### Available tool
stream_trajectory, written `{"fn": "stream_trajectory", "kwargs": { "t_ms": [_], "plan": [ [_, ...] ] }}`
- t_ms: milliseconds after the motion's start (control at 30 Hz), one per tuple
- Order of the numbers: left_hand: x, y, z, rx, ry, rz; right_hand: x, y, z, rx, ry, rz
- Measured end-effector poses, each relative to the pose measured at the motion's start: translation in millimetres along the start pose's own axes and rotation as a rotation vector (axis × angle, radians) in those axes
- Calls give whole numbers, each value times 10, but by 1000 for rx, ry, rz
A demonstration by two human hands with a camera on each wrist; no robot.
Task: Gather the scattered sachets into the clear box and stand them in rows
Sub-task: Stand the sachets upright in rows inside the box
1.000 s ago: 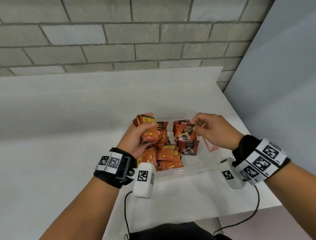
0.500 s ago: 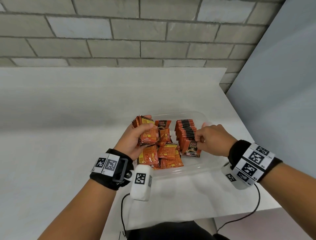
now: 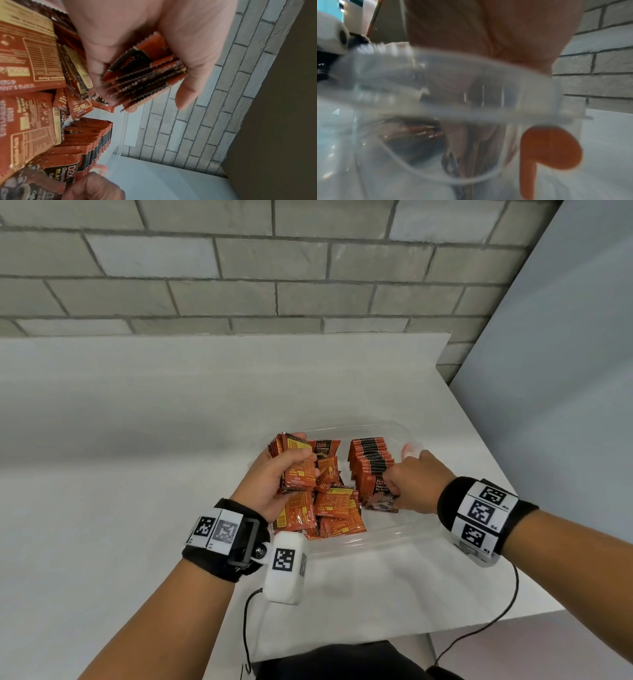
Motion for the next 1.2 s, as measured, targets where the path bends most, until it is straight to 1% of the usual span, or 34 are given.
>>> {"fn": "stream_trajectory", "kwargs": {
  "t_ms": [300,733,800,900,933,967,1000,1067,1100,1133,1200],
  "plan": [
    [-3,-29,-21,-3,-22,0,-2,-73,22,13,50,100],
    [-20,-58,-48,6,-10,10,38,-52,114,-7,-103,138],
    [-34,-58,-52,18,4,24,45,-47,129,-11,-127,148],
    [-26,-61,-69,58,29,51,87,-3,153,-32,-203,123],
    [-28,-57,-68,73,33,60,116,20,165,-40,-251,108],
    [-29,-53,-67,83,31,59,156,53,181,-55,-352,102],
    [-40,-47,-63,88,20,51,205,87,190,-73,-502,105],
    [-76,-33,-65,101,6,14,342,150,172,-73,-820,207],
    [-108,-27,-69,104,10,-16,413,175,135,-57,-919,268],
    [-148,-16,-75,106,13,-50,466,200,77,-41,-1003,295],
    [-230,2,-104,103,4,-109,523,224,-73,10,-1122,289]
  ]
}}
Point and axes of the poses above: each hand's wrist, its own y-axis away from the middle knuckle, its own x-axis out of the back of the hand, z = x × y, the point moved 4 cm from there along -y, towards the middle knuckle, and after that the axes turned 2 degrees about z, right-handed, at the moved point
